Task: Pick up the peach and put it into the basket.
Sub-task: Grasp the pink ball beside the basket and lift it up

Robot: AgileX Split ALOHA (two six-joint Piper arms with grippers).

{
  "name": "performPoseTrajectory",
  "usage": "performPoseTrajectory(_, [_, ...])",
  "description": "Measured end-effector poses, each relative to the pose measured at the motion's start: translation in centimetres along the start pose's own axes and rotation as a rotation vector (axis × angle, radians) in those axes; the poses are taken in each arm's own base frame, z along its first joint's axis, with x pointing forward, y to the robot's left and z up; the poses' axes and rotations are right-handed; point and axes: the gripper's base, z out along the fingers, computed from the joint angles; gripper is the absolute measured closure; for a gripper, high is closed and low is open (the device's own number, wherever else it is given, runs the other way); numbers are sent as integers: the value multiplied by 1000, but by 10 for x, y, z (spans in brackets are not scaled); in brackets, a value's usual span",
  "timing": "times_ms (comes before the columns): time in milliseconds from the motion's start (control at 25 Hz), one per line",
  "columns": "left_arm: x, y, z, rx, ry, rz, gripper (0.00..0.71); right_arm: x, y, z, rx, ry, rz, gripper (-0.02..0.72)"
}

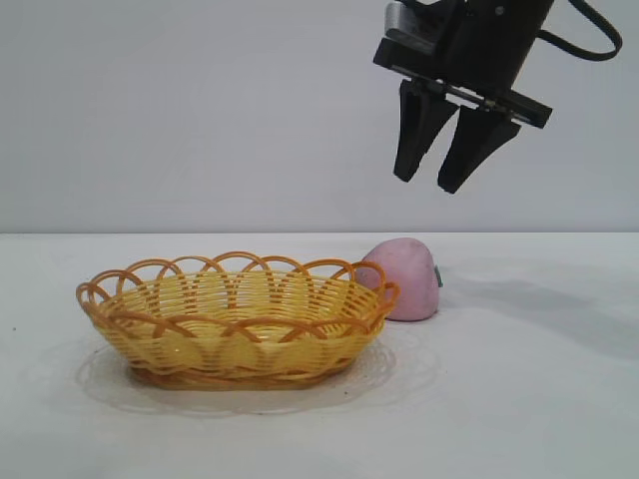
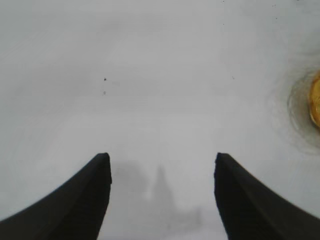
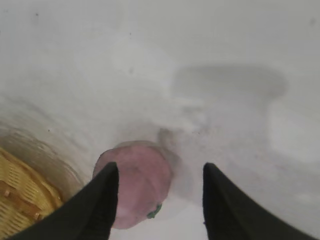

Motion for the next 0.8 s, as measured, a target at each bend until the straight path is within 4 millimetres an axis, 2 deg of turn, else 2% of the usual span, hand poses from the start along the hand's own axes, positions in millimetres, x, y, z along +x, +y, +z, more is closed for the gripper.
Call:
performPoseTrajectory(240, [7,1,-8,12,-65,1,312,1,3,1,-8,8,-5,378])
performPoseTrajectory(320, [14,2,-16,19,-133,14,312,1,3,1,-10,13,-5,378])
performPoseTrajectory(360, [17,3,-20,23,-171,19,357,2,3,1,-12,19,-5,378])
performPoseTrajectory(560, [41,8,-41,41,-368,20,357,5,4,1,-27,52,-6,378])
performPoseTrajectory(800, [43,8,-42,40,-377,30,357,7,4,7,-41,86,1,378])
